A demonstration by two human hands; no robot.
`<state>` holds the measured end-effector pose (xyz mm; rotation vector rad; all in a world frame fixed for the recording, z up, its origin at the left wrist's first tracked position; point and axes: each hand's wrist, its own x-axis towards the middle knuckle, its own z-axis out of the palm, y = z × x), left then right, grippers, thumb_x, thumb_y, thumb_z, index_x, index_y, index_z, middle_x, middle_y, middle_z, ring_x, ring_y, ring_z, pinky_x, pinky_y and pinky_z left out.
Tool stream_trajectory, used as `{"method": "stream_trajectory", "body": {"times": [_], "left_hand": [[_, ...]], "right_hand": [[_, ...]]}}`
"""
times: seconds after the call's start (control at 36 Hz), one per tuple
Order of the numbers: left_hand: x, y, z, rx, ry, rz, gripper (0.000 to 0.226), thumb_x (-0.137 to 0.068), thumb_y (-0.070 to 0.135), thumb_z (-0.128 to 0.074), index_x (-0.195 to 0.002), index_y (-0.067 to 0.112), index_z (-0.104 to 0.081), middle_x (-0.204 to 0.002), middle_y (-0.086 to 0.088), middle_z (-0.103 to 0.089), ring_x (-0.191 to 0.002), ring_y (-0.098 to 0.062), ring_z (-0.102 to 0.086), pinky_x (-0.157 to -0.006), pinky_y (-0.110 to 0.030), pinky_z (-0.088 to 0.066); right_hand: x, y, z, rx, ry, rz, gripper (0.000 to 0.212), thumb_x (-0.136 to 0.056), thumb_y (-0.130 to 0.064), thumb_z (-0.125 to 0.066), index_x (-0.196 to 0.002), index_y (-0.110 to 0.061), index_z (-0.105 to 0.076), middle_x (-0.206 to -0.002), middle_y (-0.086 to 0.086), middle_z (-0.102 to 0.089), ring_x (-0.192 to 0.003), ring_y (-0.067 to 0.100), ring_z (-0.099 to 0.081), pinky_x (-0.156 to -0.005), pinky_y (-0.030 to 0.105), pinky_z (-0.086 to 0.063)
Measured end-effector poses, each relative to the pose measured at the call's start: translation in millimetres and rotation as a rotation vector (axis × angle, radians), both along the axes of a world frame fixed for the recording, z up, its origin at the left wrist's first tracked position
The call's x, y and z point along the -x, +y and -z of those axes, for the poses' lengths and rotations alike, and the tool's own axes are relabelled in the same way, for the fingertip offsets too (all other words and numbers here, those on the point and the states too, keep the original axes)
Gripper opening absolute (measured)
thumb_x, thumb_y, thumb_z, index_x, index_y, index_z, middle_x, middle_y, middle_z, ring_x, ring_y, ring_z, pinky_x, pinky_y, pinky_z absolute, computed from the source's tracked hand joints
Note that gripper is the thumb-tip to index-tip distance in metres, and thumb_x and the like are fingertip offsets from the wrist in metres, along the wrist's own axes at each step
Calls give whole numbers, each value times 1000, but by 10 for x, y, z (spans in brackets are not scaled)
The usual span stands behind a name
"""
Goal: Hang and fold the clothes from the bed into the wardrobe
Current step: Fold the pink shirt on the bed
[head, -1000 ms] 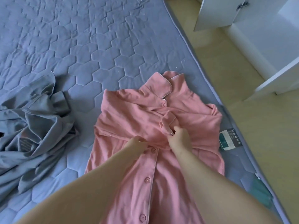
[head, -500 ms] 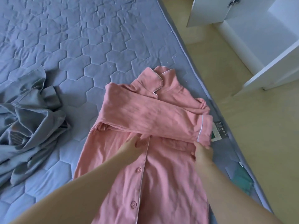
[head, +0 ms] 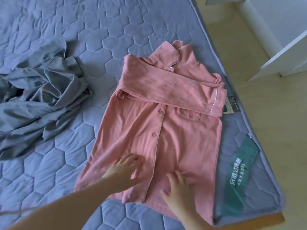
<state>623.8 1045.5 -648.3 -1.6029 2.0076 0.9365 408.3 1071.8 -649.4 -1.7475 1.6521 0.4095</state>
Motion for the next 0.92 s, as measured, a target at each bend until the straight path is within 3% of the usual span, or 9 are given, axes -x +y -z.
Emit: {"method": "stream_trajectory", "body": {"times": [0.08,0.17,0.19,0.28,0.39,0.44,0.5,0.58,0.92], "left_hand": [[-26,251,-128,92,-71,221,93,-58,79,-55,-136,28,-49,-142,4,-46,-133,-14,-40,-103,-35,-40],[-96,479,-100,83,-128,324,113,-47,80,-64,-141,22,-42,-143,2,-45,-132,-21,-43,-100,-48,-41],[-115,522,-87,107,-140,321,114,-42,75,-72,-139,19,-46,-139,-1,-50,-127,-23,-49,-97,-48,-45],[-146,565,-61,238,-166,301,89,-19,38,-93,-104,17,-74,-101,-1,-72,-88,-21,-70,-66,-36,-58],[-133,508,-21,341,-114,202,53,-26,14,-94,-75,20,-76,-67,2,-68,-58,-15,-67,-43,-20,-50],[-99,376,-132,258,-109,136,32,-59,22,-86,-87,18,-71,-79,-3,-67,-72,-13,-67,-55,-22,-53],[-104,266,-120,168,-173,135,26,-91,19,-53,-117,18,-56,-114,-5,-58,-107,-12,-57,-84,-28,-48],[-97,121,-167,50,-188,114,35,-91,12,-46,-125,20,-47,-125,0,-50,-117,-19,-50,-88,-34,-43],[-77,342,-57,-69,-252,233,88,-78,49,-64,-146,23,-14,-146,0,-23,-133,-24,-27,-94,-45,-43]], "right_hand": [[-17,222,-75,26,38,-90,88,-27,-62,-83,-107,-27,-70,-124,10,-60,-104,29,-64,-77,46,-53],[6,352,-51,-36,133,-253,97,-54,-54,-78,-140,-38,-36,-154,6,-23,-137,27,-31,-103,50,-33],[12,361,-58,-8,141,-249,99,-46,-51,-83,-135,-39,-43,-150,8,-32,-132,29,-40,-97,50,-39],[16,396,-50,78,166,-258,85,-7,-28,-92,-91,-26,-76,-102,5,-71,-83,26,-70,-55,39,-55],[-22,340,-36,275,184,-184,51,-18,-6,-89,-66,-17,-73,-75,1,-72,-59,22,-67,-40,31,-50],[-25,266,-89,243,185,-139,38,-33,-3,-87,-64,-15,-68,-70,1,-68,-59,23,-65,-45,32,-50],[-40,164,-163,178,197,-89,20,-74,-12,-69,-92,-17,-65,-97,-1,-65,-91,23,-62,-71,32,-48],[30,89,-160,118,195,-48,24,-93,-21,-39,-113,-22,-54,-120,-5,-54,-115,19,-48,-87,27,-38],[115,-141,-293,142,172,79,25,-94,-31,-36,-108,-22,-55,-115,-4,-53,-108,18,-51,-67,27,-27]]}}
